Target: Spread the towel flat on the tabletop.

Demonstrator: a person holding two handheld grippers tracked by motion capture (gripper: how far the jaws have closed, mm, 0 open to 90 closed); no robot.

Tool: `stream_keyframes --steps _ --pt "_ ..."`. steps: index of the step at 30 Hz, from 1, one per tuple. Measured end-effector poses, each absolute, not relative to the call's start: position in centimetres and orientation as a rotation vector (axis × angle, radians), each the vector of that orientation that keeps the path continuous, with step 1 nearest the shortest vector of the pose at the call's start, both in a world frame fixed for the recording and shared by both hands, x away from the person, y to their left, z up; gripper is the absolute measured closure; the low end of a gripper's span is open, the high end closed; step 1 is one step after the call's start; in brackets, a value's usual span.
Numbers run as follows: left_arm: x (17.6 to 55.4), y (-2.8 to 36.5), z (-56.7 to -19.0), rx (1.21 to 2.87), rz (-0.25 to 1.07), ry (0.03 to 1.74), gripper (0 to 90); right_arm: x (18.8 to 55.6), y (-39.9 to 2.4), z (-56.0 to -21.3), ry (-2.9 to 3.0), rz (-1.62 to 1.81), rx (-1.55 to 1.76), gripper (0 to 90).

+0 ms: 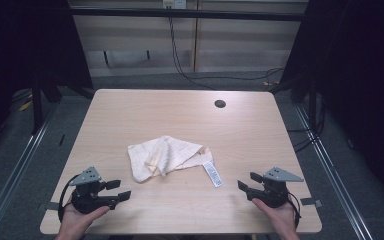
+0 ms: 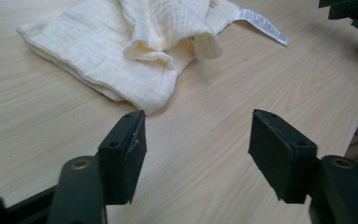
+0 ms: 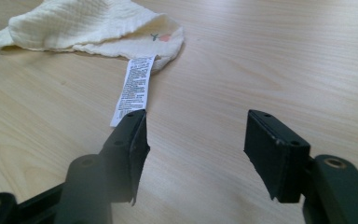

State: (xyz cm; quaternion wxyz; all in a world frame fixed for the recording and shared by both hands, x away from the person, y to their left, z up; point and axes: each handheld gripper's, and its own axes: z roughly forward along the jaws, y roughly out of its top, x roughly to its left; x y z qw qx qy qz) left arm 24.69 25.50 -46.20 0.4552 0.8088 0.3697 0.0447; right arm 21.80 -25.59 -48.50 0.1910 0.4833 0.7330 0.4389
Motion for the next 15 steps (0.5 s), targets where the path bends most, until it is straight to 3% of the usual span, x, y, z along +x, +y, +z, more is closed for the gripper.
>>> stream_keyframes --steps 8,15 --pt "25.2 25.3 -46.4 1.996 0.093 0.938 32.5 22.2 -25.9 -48.7 2.090 1.233 1.369 39.3" --pt "26.4 24.2 -46.1 2.021 0.116 0.916 40.5 21.9 -25.9 -48.4 2.094 1.267 1.366 39.4"
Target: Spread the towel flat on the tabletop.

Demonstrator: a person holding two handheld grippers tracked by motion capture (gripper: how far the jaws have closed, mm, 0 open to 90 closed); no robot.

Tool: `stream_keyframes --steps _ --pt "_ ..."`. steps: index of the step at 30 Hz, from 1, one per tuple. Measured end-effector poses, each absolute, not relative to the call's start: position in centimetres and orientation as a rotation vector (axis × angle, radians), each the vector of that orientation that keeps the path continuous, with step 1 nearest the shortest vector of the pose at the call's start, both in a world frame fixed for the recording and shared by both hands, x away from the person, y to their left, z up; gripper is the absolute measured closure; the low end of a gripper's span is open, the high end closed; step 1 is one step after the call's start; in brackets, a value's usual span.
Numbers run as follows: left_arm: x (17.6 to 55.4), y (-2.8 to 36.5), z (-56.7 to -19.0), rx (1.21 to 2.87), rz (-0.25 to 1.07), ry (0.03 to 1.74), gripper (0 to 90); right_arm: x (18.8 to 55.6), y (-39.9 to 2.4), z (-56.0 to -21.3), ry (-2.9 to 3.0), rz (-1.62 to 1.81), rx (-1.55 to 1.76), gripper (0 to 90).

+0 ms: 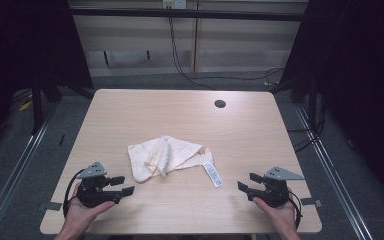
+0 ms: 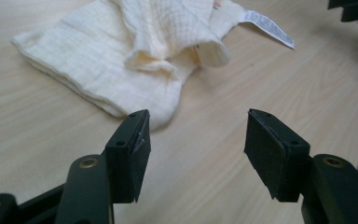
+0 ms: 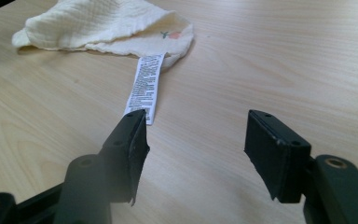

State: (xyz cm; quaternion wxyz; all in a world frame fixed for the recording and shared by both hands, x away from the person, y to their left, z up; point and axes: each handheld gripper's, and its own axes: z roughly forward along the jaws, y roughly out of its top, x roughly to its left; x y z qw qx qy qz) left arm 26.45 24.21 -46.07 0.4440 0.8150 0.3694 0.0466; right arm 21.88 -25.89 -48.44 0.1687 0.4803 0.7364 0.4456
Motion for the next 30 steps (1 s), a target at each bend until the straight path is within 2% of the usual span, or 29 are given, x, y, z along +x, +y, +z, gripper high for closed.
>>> stream_keyframes --steps 5,11,22,30 --pt "27.2 23.1 -44.8 2.026 0.163 0.870 39.9 21.7 -25.5 -48.1 2.096 1.275 1.335 40.5" --pt "28.7 22.3 -44.1 2.001 0.143 0.856 35.1 21.8 -25.3 -48.3 2.133 1.254 1.334 39.3" --pt "31.1 22.3 -45.4 2.030 0.109 0.917 35.3 22.3 -24.9 -48.7 2.168 1.203 1.330 37.3" --pt "34.7 21.0 -45.9 2.002 0.107 0.930 34.1 22.2 -24.6 -48.6 2.175 1.199 1.325 35.7"
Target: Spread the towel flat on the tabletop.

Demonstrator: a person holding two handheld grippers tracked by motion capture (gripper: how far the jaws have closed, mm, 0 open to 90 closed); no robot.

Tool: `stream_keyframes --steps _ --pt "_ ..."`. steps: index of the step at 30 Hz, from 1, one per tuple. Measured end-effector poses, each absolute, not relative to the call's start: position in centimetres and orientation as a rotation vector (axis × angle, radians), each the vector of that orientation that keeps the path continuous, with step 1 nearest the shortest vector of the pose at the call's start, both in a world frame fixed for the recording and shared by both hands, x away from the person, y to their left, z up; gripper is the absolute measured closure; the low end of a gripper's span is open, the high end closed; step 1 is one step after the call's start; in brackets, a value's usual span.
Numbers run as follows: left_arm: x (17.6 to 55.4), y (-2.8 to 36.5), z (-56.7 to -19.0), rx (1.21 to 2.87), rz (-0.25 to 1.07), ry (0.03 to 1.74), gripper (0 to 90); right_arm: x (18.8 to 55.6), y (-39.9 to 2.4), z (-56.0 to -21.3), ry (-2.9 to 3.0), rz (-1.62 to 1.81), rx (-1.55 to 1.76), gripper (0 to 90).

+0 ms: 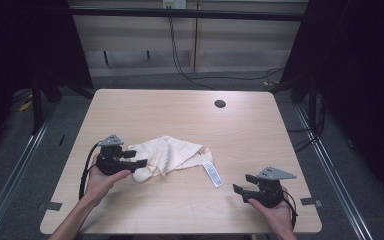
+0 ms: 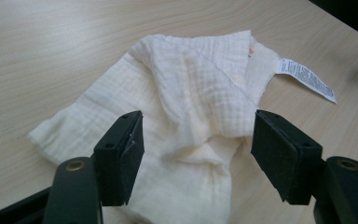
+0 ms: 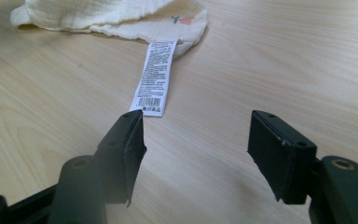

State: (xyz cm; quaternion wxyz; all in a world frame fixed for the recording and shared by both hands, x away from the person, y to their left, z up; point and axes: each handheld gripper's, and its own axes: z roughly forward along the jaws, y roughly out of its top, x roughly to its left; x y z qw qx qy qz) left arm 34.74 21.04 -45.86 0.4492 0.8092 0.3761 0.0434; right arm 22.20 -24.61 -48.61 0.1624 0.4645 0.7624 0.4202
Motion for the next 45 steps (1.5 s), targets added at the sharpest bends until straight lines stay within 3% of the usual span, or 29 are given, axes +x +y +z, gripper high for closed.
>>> stream_keyframes --steps 13,18,24,27,30,35,45 --pt "38.2 18.6 -48.1 2.056 0.070 0.956 33.6 22.2 -24.4 -48.9 2.206 1.180 1.331 35.2" --pt "38.1 18.3 -49.3 2.118 0.051 0.954 46.9 22.0 -24.2 -48.8 2.219 1.204 1.336 35.3" --pt "38.3 17.7 -50.0 2.118 0.025 0.940 52.9 21.7 -24.2 -48.7 2.224 1.208 1.323 35.3" --pt "38.0 17.3 -50.0 2.142 0.072 0.917 56.8 21.6 -24.3 -48.6 2.221 1.212 1.332 35.3" --pt "37.8 17.1 -50.0 2.171 0.065 0.877 70.2 21.7 -24.3 -48.6 2.228 1.221 1.325 35.3" --pt "37.6 17.2 -50.1 2.179 0.047 0.853 82.2 21.7 -24.2 -48.6 2.239 1.234 1.330 35.1" --pt "36.7 17.0 -50.2 2.174 -0.029 0.819 84.1 21.6 -24.1 -48.6 2.244 1.223 1.332 34.7"
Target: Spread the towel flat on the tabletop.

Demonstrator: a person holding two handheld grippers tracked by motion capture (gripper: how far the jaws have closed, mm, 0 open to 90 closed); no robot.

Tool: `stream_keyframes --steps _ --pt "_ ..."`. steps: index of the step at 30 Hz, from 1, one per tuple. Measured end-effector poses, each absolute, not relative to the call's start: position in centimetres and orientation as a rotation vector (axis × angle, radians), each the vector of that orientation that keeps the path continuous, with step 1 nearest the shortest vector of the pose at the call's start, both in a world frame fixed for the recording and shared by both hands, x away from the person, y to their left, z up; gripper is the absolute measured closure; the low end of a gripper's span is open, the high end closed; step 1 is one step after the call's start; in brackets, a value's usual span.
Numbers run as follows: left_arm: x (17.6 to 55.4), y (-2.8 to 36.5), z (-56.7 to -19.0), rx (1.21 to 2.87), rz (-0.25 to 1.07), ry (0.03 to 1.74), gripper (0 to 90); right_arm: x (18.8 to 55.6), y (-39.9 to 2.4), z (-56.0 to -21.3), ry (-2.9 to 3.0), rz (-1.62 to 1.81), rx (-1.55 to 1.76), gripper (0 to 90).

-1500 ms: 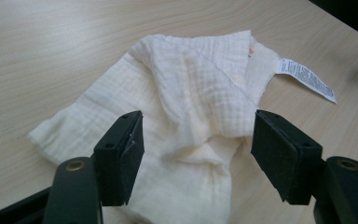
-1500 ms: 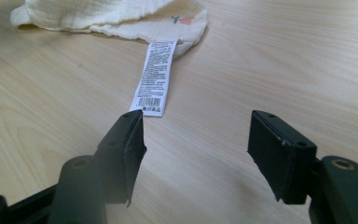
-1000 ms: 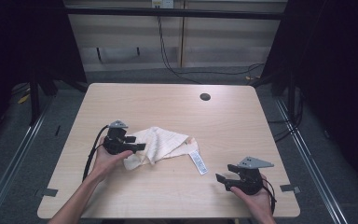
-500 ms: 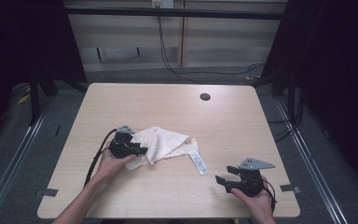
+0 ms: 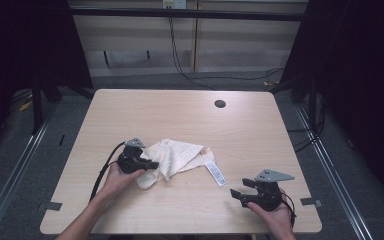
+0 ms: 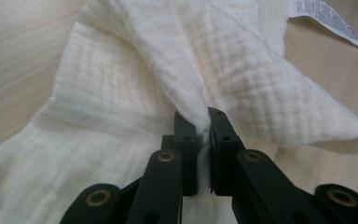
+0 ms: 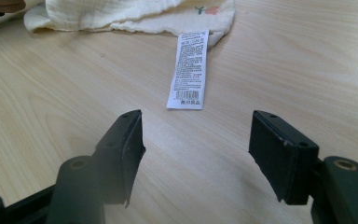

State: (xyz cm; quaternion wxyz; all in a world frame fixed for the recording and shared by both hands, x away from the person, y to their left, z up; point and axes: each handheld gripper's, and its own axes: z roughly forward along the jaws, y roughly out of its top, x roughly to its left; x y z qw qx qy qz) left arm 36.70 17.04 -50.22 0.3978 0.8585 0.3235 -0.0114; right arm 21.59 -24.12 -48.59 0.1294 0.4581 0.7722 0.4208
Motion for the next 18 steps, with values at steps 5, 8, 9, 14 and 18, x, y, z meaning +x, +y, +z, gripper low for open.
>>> stream_keyframes --steps 5,8,9,14,18 --pt "36.2 16.9 -50.1 2.197 -0.076 0.773 84.1 21.3 -24.3 -48.4 2.239 1.217 1.320 34.3" --pt "35.5 16.8 -50.2 2.196 -0.080 0.769 84.2 21.2 -24.2 -48.4 2.241 1.212 1.317 33.8" --pt "35.3 16.8 -50.2 2.195 -0.082 0.764 84.3 21.2 -24.1 -48.4 2.240 1.209 1.323 33.7" --pt "34.3 16.3 -50.0 2.228 -0.095 0.723 84.6 21.3 -24.1 -48.4 2.240 1.205 1.326 33.6" --pt "33.3 15.8 -49.7 2.269 -0.088 0.659 84.7 21.4 -24.1 -48.4 2.233 1.192 1.328 33.7"
